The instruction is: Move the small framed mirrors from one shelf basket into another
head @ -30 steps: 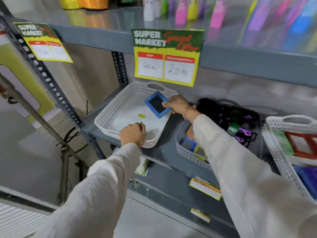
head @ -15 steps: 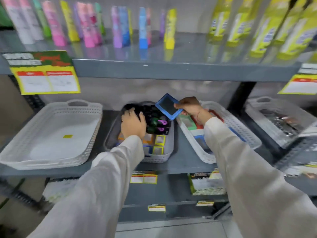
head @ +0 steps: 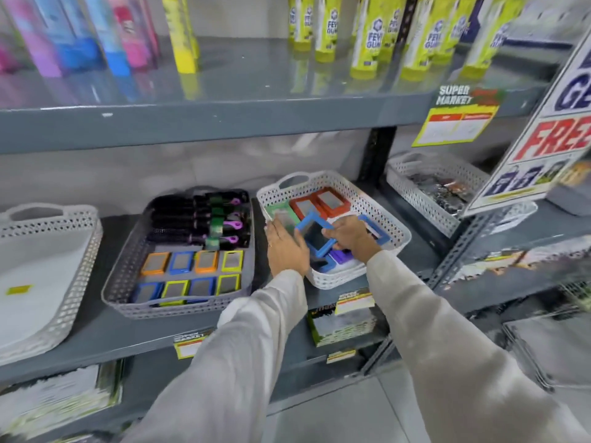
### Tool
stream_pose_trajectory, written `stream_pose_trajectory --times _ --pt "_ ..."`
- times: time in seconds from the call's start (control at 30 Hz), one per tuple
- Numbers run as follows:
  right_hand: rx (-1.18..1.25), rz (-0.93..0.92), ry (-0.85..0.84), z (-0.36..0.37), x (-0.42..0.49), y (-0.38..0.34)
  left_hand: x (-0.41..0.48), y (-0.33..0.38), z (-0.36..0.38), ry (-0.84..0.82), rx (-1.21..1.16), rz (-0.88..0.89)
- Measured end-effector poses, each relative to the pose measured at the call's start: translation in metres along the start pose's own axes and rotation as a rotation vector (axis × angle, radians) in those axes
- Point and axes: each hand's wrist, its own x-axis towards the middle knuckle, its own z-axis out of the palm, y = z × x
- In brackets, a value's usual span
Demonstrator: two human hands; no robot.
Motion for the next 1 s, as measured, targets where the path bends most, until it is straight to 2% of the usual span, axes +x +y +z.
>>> stream_pose_trajectory --times 0.07,0.23,0.47,0.6,0.7,0.8,0.9,1.0 --pt "-0.063 0.028 -0.068 0.008 -0.002 0.004 0.0 -0.003 0.007 -0.047 0.023 -0.033" --pt "-0.046 0.055 -0.017 0.025 0.002 0.016 -0.001 -0.006 0.013 -0.114 0.034 -0.079" --pt "-0.551 -0.07 0.038 0.031 -0.006 0.015 0.001 -0.009 0.013 -0.096 -0.012 -0.094" --pt "-0.683 -0.113 0.049 0.033 -0.011 0.011 0.001 -0.008 0.013 -0.102 -0.015 -0.088" --pt "-0.717 -0.106 0.078 0.032 -0.012 0.012 -0.001 -0.004 0.008 -0.112 0.003 -0.054" --pt "-0.724 -0.132 0.168 0.031 -0.015 0.008 0.002 0.007 -0.009 -0.097 0.028 0.065" --pt "-0.628 -0.239 0.276 0.039 -0.025 -0.012 0.014 0.011 -0.045 0.006 0.029 0.227" --pt "-0.527 -0.373 0.291 0.059 -0.038 -0.043 0.035 0.0 -0.091 0.12 0.143 0.249"
